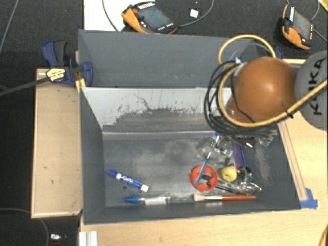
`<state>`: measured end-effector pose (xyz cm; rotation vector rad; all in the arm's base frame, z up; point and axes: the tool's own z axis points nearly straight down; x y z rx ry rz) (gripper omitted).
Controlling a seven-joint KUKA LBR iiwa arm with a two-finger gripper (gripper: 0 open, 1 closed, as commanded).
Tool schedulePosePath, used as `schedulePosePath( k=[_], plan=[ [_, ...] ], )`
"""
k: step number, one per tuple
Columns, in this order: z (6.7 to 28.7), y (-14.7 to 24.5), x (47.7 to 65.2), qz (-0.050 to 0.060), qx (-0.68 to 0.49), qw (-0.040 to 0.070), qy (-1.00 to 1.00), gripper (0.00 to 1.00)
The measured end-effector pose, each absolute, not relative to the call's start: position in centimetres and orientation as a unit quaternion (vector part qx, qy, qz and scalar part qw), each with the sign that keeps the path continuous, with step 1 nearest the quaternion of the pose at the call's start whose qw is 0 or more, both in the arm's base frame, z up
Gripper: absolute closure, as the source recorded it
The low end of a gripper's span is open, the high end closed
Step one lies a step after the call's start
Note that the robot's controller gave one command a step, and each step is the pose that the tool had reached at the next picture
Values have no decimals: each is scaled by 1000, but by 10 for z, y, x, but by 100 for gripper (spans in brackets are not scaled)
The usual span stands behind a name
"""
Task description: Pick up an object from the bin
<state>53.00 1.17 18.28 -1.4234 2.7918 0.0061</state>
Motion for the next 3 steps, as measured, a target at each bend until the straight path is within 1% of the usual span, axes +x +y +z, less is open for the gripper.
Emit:
schedulePosePath(
  k=[1, 2, 3],
  plan=[
    [93, 46, 575, 3, -505, 6, 863, 100],
    [136, 35, 574, -3, -482, 13, 876, 100],
    [155, 53, 567, 4, -495, 7, 869, 100]
  ],
)
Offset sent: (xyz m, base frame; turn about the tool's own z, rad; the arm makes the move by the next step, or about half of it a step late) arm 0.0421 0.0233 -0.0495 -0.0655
